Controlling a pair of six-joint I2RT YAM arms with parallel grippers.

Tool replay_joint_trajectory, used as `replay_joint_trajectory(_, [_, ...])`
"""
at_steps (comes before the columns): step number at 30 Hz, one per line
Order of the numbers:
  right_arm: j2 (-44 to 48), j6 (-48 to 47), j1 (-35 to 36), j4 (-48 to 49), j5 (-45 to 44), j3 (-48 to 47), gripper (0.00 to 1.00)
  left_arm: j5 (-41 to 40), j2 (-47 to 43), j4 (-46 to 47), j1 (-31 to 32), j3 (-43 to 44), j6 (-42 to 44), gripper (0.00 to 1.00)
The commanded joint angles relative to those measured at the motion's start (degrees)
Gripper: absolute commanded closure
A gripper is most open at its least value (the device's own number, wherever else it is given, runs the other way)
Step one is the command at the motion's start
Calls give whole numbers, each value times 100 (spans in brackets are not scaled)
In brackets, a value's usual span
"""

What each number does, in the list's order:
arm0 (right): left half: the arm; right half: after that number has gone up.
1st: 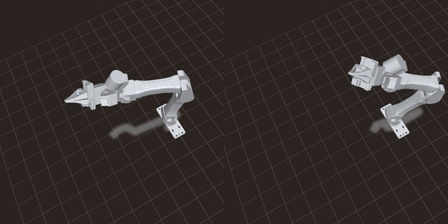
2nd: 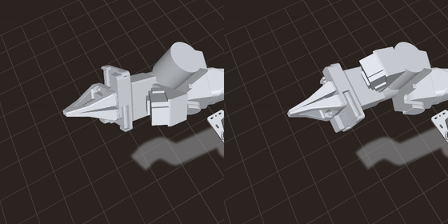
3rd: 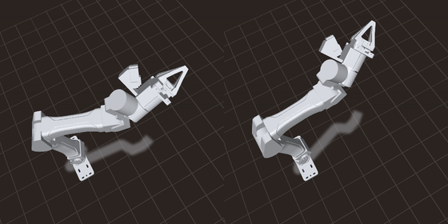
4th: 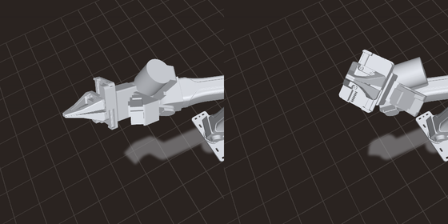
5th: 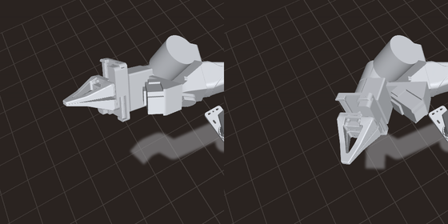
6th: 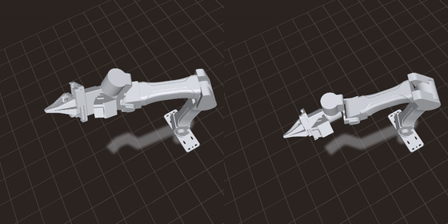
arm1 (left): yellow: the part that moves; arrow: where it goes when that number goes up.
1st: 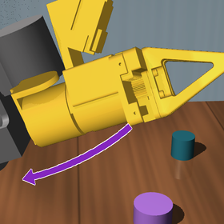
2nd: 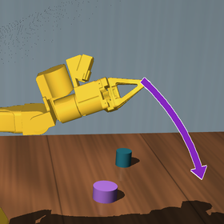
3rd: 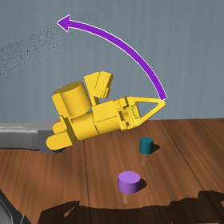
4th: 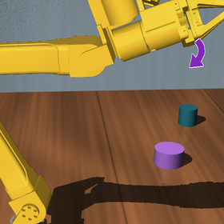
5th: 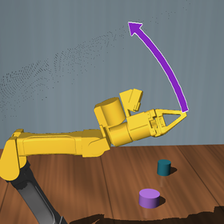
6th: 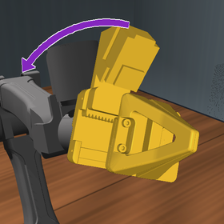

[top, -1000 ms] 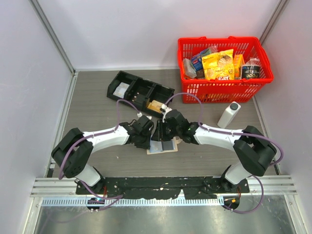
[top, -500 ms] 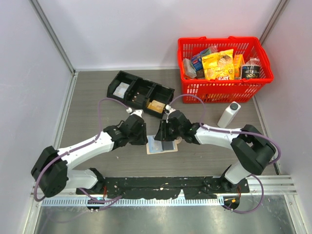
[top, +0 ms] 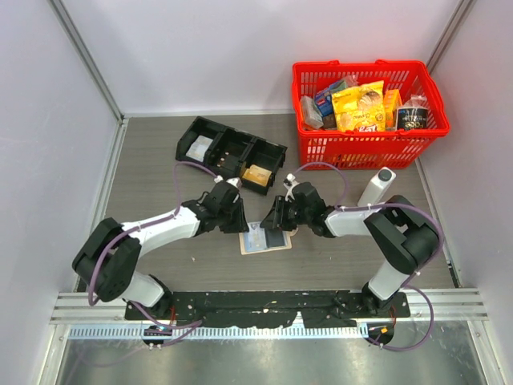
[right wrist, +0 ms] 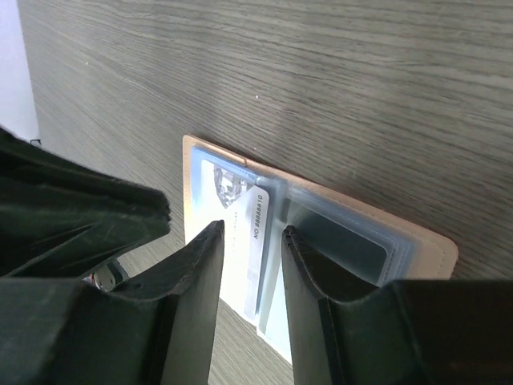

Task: Take the credit cards out of the card holder
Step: Remove the credit card from the card holder.

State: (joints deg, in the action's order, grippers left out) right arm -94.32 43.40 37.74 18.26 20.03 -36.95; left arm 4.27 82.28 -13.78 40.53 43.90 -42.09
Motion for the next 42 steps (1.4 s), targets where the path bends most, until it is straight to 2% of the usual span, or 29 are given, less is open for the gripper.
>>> replay_joint_trajectory(1, [-261, 125, -47, 626, 396, 118, 60, 302, 218, 367, -124, -101, -98, 82])
replay_joint_trajectory(6, [-464, 257, -91, 1011, 694, 214, 61, 302, 376, 332, -151, -233, -124, 84])
replay_joint_trajectory(19, [-701, 442, -126, 1768, 1266, 311, 72, 293, 675, 279, -177, -356, -133, 86])
replay_joint_trajectory(21, [-684, 468, -126, 1856, 1284, 329, 76, 285, 693, 279, -177, -356, -125, 87])
replay_joint_trajectory(28, [-658, 538, -144, 2190, 1407, 434, 98, 276, 728, 227, -177, -338, -107, 91])
replay_joint_trajectory(34, [-509, 565, -407, 2173, 1416, 645, 99, 241, 737, 200, -186, -356, -81, 96])
replay_joint_trajectory(42, [-209, 266, -557, 1532, 1258, 707, 99, 249, 684, 174, -213, -365, -63, 100])
